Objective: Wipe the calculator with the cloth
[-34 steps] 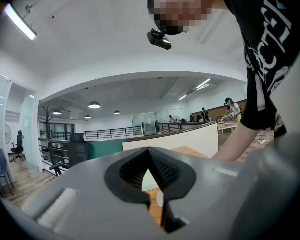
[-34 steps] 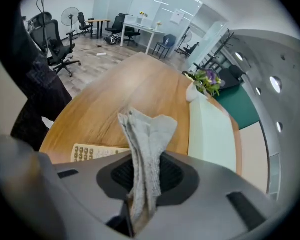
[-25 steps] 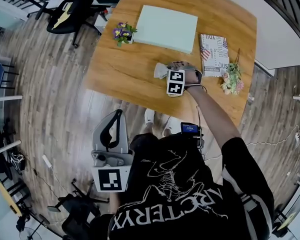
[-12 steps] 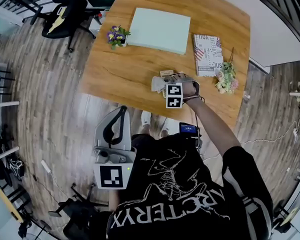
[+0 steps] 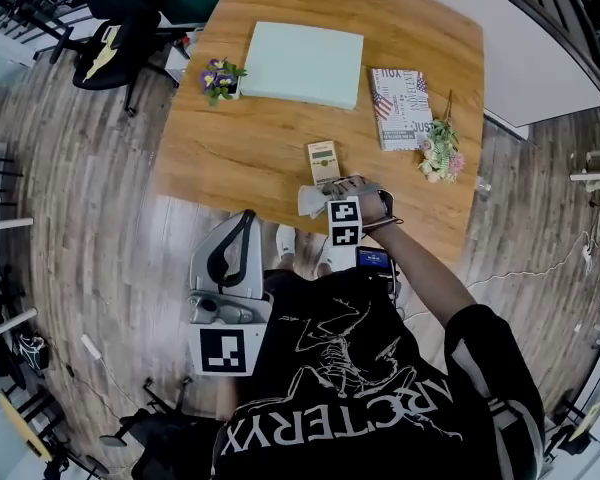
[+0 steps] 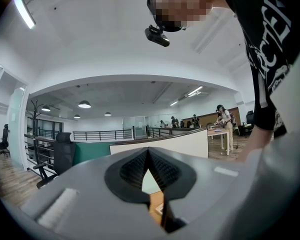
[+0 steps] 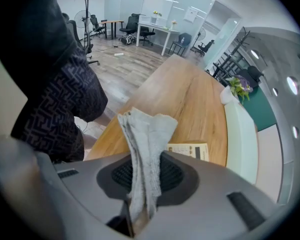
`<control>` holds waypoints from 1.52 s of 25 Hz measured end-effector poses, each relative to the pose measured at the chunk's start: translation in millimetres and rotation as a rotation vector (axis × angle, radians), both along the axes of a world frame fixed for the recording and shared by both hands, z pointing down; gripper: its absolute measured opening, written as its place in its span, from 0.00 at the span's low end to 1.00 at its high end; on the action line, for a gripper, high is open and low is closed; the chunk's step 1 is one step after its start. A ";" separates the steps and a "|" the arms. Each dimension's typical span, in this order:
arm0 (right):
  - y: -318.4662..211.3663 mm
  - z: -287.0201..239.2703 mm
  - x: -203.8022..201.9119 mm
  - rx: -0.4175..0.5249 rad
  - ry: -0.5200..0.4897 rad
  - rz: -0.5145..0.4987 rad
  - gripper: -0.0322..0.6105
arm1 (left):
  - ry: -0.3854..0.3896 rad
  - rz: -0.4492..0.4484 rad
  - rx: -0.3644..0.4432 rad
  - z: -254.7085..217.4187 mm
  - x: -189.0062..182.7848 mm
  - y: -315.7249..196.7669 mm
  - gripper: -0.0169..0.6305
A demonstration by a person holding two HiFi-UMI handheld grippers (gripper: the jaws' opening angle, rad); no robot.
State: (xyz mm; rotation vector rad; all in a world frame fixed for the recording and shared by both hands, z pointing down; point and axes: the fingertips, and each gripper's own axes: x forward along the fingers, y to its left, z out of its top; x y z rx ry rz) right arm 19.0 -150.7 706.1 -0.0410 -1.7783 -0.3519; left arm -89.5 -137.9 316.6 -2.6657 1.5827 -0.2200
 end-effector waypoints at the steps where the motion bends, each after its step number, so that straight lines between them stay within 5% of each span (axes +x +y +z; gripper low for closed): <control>1: 5.5 0.6 0.7 -0.008 0.001 -0.003 0.19 | 0.002 0.002 0.001 -0.8 1.0 0.5 0.04; 18: 31.3 18.1 7.4 -0.082 -0.036 0.067 0.19 | -0.013 0.009 0.005 -3.8 4.5 10.1 0.04; 22: 10.6 -33.5 9.5 -0.100 -0.248 0.314 0.19 | 0.005 0.024 0.008 -6.3 6.9 8.7 0.04; 27: -36.7 -175.7 31.9 0.000 -0.741 0.673 0.19 | 0.030 0.071 0.005 -5.8 15.7 0.6 0.04; 32: -49.1 -307.9 67.4 0.274 -1.018 0.747 0.19 | 0.045 0.127 0.042 -20.6 27.9 -12.4 0.04; 38: -39.1 -406.4 99.1 0.524 -1.199 0.775 0.19 | 0.042 0.206 0.111 -47.2 50.7 -28.2 0.04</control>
